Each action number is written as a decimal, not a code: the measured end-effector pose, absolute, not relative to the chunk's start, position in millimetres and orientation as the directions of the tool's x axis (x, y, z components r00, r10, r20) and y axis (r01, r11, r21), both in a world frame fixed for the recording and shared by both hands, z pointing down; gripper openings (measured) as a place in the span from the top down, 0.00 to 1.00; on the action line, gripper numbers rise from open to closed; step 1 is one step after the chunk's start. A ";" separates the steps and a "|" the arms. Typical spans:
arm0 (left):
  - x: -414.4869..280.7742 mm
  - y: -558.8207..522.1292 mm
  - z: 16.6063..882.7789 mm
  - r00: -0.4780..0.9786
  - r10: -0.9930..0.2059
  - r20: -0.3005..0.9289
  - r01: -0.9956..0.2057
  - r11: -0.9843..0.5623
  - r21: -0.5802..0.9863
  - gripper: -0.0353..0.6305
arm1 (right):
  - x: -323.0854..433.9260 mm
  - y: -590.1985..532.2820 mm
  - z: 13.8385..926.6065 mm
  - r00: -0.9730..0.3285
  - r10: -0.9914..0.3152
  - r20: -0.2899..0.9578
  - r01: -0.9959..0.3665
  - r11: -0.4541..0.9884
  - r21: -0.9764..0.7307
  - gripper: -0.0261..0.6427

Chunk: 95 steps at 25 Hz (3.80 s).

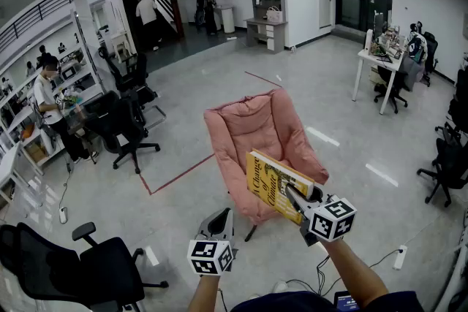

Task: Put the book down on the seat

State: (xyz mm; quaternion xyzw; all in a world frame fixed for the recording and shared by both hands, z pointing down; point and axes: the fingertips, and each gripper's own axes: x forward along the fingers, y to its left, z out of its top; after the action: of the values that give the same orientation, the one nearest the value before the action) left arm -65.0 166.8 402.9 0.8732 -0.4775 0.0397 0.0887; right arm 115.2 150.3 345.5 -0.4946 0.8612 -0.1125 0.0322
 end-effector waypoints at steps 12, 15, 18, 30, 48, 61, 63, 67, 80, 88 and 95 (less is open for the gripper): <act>-54.7 145.5 403.8 0.524 -0.836 0.162 -0.852 -0.508 0.128 0.94 | 125.5 123.4 347.4 -0.529 -0.848 0.032 -0.822 0.503 -0.269 0.74; -46.8 139.9 405.0 0.522 -0.836 0.168 -0.853 -0.507 0.127 0.94 | 131.9 117.2 350.0 -0.536 -0.844 0.032 -0.815 0.507 -0.281 0.74; -36.5 135.9 406.0 0.520 -0.835 0.178 -0.854 -0.504 0.127 0.94 | 141.7 112.0 351.9 -0.538 -0.842 0.031 -0.810 0.507 -0.295 0.74; -5.8 118.9 412.7 0.497 -0.844 0.203 -0.868 -0.482 0.120 0.94 | 175.7 84.7 359.9 -0.558 -0.829 0.032 -0.794 0.522 -0.312 0.74; 10.7 117.3 414.7 0.453 -0.868 0.205 -0.891 -0.436 0.124 0.94 | 185.9 71.9 370.9 -0.609 -0.791 0.049 -0.765 0.570 -0.300 0.74; 4.9 111.2 417.7 0.449 -0.869 0.207 -0.893 -0.430 0.132 0.94 | 180.3 65.8 368.9 -0.614 -0.788 0.045 -0.759 0.574 -0.307 0.74; 2.1 107.3 418.4 0.449 -0.870 0.206 -0.893 -0.430 0.131 0.94 | 177.1 60.8 370.1 -0.615 -0.787 0.045 -0.759 0.575 -0.307 0.74; -6.9 97.9 421.8 0.442 -0.872 0.209 -0.897 -0.422 0.133 0.94 | 167.7 51.0 372.6 -0.621 -0.782 0.047 -0.754 0.580 -0.309 0.74; -32.2 49.5 421.4 0.430 -0.878 0.211 -0.902 -0.408 0.139 0.94 | 144.5 2.4 377.6 -0.623 -0.780 0.061 -0.751 0.575 -0.324 0.74; -34.2 15.9 420.8 0.442 -0.873 0.209 -0.896 -0.420 0.142 0.94 | 139.6 -28.3 380.3 -0.619 -0.782 0.065 -0.753 0.568 -0.332 0.74; -41.0 -10.2 415.6 0.458 -0.865 0.205 -0.888 -0.434 0.151 0.94 | 134.5 -50.7 376.2 -0.603 -0.795 0.071 -0.765 0.550 -0.334 0.74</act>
State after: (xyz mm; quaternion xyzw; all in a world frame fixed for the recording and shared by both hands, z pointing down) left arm -41.0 -10.2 415.6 0.8454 -0.5184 0.0484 0.1190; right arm 134.5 -50.7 376.2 -0.4435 0.8793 -0.1676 0.0444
